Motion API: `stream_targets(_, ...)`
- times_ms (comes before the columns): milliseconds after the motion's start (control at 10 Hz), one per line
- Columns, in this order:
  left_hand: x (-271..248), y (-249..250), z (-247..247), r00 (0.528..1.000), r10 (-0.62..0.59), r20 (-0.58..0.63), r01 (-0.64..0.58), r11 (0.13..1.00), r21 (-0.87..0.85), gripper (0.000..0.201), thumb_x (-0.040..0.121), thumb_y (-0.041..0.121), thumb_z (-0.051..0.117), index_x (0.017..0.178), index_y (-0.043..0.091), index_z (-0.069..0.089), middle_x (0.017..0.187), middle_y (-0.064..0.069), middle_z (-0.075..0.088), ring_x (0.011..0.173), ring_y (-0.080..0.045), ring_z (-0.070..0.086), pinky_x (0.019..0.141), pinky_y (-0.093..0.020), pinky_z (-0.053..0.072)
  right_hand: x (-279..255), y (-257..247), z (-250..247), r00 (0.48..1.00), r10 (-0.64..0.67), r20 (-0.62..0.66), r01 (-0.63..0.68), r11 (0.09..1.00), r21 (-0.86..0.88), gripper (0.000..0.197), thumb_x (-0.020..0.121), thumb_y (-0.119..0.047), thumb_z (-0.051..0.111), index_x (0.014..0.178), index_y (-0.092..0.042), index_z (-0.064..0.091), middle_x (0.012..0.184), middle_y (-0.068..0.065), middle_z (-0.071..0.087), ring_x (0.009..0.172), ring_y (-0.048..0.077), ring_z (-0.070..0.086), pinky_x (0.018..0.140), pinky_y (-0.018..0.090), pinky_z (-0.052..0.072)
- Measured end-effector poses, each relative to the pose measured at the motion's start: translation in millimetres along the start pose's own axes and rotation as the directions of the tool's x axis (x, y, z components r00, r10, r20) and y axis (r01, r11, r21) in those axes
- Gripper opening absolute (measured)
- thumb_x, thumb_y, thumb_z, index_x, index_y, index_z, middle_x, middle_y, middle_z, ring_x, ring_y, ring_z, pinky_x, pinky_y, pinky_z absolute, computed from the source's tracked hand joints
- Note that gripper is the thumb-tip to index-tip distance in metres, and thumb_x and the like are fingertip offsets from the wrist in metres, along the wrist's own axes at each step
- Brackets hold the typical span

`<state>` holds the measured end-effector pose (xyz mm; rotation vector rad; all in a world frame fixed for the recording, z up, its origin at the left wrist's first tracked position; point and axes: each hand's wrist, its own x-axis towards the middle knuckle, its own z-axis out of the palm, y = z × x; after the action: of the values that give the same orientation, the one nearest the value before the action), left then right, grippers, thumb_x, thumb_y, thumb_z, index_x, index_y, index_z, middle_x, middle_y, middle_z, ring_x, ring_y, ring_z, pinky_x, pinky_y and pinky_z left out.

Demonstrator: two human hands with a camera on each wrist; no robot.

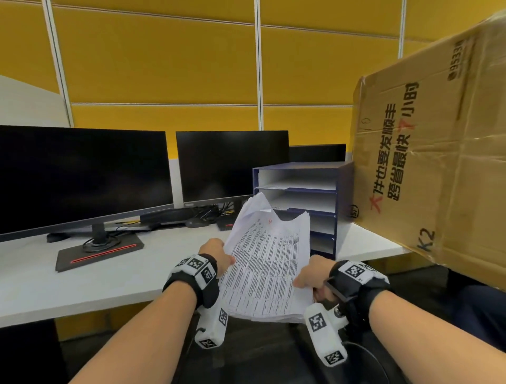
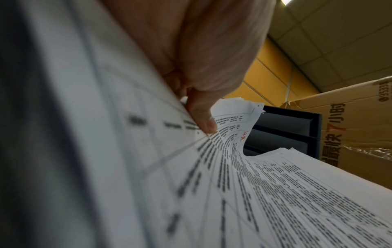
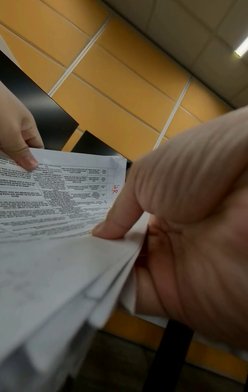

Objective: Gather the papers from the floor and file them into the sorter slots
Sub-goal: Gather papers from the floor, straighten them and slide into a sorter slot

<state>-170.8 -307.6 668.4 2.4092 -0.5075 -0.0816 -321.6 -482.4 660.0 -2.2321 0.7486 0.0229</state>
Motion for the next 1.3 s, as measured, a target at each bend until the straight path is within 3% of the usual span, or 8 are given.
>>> stream_targets(300,12,25,18,0.997,0.033,0.075,-0.037,0.998,0.055,0.033,0.086,0.025,0.07,0.112,0.008,0.061,0.1,-0.006,0.064,0.084,-0.021,0.06,0.068,-0.028,0.045,1,27,-15,0.997,0.036,0.066,-0.055,0.947,0.318,0.021,0.089,0.001,0.056,0.074,-0.012,0.048,0.08,0.004,0.053,0.067,0.012,0.054,0.051,0.016,0.052)
stream_targets(500,26,30,20,0.994,0.039,0.1,-0.048,0.995,0.091,0.032,0.087,0.028,0.069,0.108,0.004,0.064,0.094,-0.006,0.063,0.085,-0.021,0.059,0.072,-0.029,0.045,9,26,-23,0.998,0.036,0.049,-0.051,0.931,0.361,0.02,0.089,0.003,0.055,0.108,-0.001,0.054,0.081,0.005,0.053,0.067,0.014,0.054,0.048,0.016,0.052)
stream_targets(700,31,33,20,0.995,0.027,0.094,-0.034,0.997,0.07,0.048,0.085,0.026,0.071,0.124,0.005,0.051,0.113,-0.01,0.062,0.097,-0.024,0.059,0.077,-0.028,0.044,19,17,-28,0.998,0.054,-0.019,-0.044,0.941,0.336,0.047,0.086,0.002,0.057,0.131,0.01,0.047,0.096,0.01,0.055,0.072,0.016,0.054,0.073,0.026,0.053)
stream_targets(800,33,30,30,0.995,0.088,0.053,-0.089,0.996,0.015,0.052,0.083,0.014,0.072,0.115,0.019,0.031,0.098,-0.009,0.06,0.076,-0.019,0.055,0.068,-0.028,0.045,34,24,-27,0.997,0.066,-0.029,-0.056,0.965,0.256,0.049,0.085,-0.002,0.058,0.132,0.009,0.047,0.106,0.012,0.049,0.09,0.022,0.051,0.095,0.036,0.049)
stream_targets(900,38,33,32,0.979,0.163,0.119,-0.174,0.981,0.083,0.05,0.085,0.011,0.069,0.121,0.023,0.036,0.098,-0.005,0.059,0.078,-0.018,0.058,0.068,-0.028,0.048,42,26,-31,0.997,0.062,-0.046,-0.048,0.966,0.252,0.049,0.084,-0.003,0.058,0.13,0.008,0.049,0.106,0.012,0.049,0.096,0.021,0.049,0.098,0.038,0.048)
stream_targets(1000,44,40,29,0.961,0.194,0.199,-0.225,0.963,0.148,0.065,0.086,0.011,0.069,0.142,0.022,0.04,0.143,-0.007,0.045,0.125,-0.026,0.05,0.103,-0.035,0.042,43,26,-37,0.996,0.065,-0.059,-0.047,0.962,0.268,0.049,0.081,-0.002,0.06,0.127,0.008,0.051,0.104,0.013,0.052,0.092,0.022,0.052,0.092,0.036,0.05)
stream_targets(1100,49,46,32,0.959,0.175,0.223,-0.224,0.949,0.222,0.067,0.089,0.017,0.066,0.148,0.015,0.034,0.151,-0.008,0.035,0.136,-0.026,0.039,0.11,-0.034,0.034,46,27,-43,0.997,0.062,-0.052,-0.047,0.966,0.255,0.049,0.08,-0.001,0.06,0.127,0.009,0.051,0.102,0.013,0.052,0.081,0.021,0.053,0.079,0.032,0.052)
stream_targets(1300,64,54,39,0.952,0.169,0.255,-0.25,0.91,0.33,0.063,0.093,0.025,0.061,0.149,0.013,0.033,0.152,-0.009,0.033,0.138,-0.025,0.036,0.111,-0.034,0.031,57,29,-47,0.996,0.067,-0.054,-0.049,0.956,0.289,0.05,0.081,-0.001,0.059,0.129,0.009,0.049,0.104,0.014,0.051,0.094,0.021,0.05,0.097,0.039,0.047)
